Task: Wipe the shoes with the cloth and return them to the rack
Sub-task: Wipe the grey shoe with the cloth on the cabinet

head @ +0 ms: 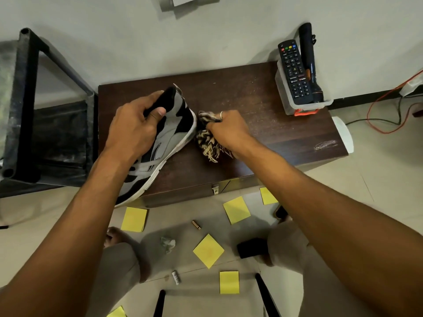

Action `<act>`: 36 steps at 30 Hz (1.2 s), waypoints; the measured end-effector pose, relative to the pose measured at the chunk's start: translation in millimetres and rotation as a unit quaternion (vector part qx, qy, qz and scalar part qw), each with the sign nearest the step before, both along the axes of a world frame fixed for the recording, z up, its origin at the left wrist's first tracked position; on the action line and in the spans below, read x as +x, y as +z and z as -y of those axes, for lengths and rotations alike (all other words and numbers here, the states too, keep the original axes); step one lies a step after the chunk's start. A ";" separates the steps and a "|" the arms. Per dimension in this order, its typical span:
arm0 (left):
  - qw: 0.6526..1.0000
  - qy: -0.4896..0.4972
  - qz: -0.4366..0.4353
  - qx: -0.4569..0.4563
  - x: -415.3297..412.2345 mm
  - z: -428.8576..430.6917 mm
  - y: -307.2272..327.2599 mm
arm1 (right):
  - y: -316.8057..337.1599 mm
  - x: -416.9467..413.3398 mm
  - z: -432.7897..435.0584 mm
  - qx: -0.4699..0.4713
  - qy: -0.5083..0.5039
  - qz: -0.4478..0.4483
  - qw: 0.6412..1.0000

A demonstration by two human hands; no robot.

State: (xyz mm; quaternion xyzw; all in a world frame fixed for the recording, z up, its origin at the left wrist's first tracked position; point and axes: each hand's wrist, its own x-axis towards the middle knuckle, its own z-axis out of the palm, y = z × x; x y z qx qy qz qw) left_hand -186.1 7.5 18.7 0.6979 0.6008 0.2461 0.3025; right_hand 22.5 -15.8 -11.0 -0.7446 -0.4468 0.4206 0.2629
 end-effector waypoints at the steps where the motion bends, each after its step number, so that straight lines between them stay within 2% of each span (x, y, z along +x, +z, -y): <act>1: 1.000 -0.002 0.002 -0.001 0.3 -0.3 -0.2 | 2.0 0.5 -2.1 0.020 -0.024 -0.019 0.999; 4: 1.000 -0.008 0.011 -0.006 1.9 -1.9 0.6 | 10.0 1.5 -7.4 0.067 -0.052 -0.094 0.992; 7: 0.999 -0.031 0.009 -0.004 7.7 -3.5 3.2 | 8.6 3.3 -1.8 0.056 -0.007 -0.132 0.990; 15: 0.994 -0.105 0.004 0.031 9.2 -19.1 -1.4 | 14.9 26.9 10.9 0.020 0.120 0.048 0.991; 18: 0.977 -0.189 -0.048 0.088 7.2 -33.5 0.3 | 17.6 34.9 12.7 0.039 0.088 0.063 0.993; 22: 0.946 -0.270 -0.105 0.145 7.6 -38.0 5.7 | 21.0 42.0 13.0 0.059 0.013 0.008 0.998; 25: 0.928 -0.294 -0.144 0.180 11.6 -34.4 11.7 | 22.8 37.2 13.4 0.047 0.013 -0.052 0.997; 27: 0.935 -0.290 -0.125 0.160 10.8 -30.2 13.2 | 21.5 27.5 15.4 0.036 0.039 -0.077 0.996; 31: 0.964 -0.246 -0.089 0.057 3.4 -12.0 13.8 | 16.4 15.1 17.6 0.033 0.063 -0.058 0.996; 34: 0.960 -0.225 -0.132 0.097 8.1 -4.2 7.8 | 17.4 19.2 15.2 0.026 0.086 -0.002 0.996; 36: 0.958 -0.209 -0.152 0.124 13.0 -2.8 3.2 | 18.3 20.1 14.6 0.031 0.069 -0.003 0.997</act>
